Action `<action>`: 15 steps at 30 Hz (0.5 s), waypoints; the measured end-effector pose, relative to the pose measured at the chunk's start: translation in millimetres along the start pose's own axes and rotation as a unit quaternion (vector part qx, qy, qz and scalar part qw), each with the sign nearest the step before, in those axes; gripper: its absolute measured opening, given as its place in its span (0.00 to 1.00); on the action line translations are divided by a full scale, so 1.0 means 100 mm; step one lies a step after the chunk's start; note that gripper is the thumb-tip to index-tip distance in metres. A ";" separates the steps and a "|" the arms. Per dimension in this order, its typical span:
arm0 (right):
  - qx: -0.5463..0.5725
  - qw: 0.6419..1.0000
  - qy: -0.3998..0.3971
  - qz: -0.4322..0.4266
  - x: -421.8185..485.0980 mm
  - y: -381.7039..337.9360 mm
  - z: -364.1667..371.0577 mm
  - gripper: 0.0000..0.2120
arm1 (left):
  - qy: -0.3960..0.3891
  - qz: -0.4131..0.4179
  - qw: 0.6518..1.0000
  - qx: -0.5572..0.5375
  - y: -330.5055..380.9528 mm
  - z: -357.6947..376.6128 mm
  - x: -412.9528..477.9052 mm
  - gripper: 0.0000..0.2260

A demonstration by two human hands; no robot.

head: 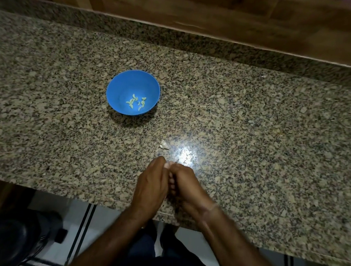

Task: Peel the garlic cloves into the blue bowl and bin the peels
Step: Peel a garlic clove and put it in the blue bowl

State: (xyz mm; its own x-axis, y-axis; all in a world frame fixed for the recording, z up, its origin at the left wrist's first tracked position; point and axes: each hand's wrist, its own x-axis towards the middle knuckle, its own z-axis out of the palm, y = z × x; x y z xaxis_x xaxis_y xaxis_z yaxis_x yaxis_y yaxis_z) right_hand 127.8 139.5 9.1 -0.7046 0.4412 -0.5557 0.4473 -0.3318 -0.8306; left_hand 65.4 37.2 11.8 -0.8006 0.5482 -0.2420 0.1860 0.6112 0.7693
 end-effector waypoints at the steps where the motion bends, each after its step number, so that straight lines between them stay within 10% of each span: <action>1: 0.070 0.994 -0.020 0.085 0.00 -0.05 0.03 0.20 | 0.021 0.035 0.999 0.011 -0.03 -0.01 -0.01 0.11; 4: -0.156 0.983 0.050 -0.079 -0.07 0.03 0.11 0.18 | -0.036 -0.140 0.959 -0.245 0.06 -0.01 0.03 0.16; 7: -0.254 0.939 0.126 -0.196 -0.02 0.12 0.04 0.16 | -0.135 -0.366 0.822 -0.415 0.21 -0.10 0.10 0.19; 10: 0.018 0.998 0.006 -0.053 0.01 0.09 0.04 0.18 | -0.057 -0.140 0.976 -0.158 0.18 -0.10 0.03 0.15; 15: 0.119 0.993 -0.001 0.002 -0.09 0.05 0.00 0.13 | 0.000 -0.078 0.983 -0.164 0.11 -0.08 0.03 0.13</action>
State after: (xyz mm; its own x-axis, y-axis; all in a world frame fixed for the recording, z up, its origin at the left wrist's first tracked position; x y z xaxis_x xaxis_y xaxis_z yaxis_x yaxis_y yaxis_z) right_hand 136.0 133.5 9.8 -0.7044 0.4387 -0.5581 0.3065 -0.5212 -0.7965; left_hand 60.1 41.2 24.2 -0.8049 0.4628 -0.3714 -0.1319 0.4707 0.8724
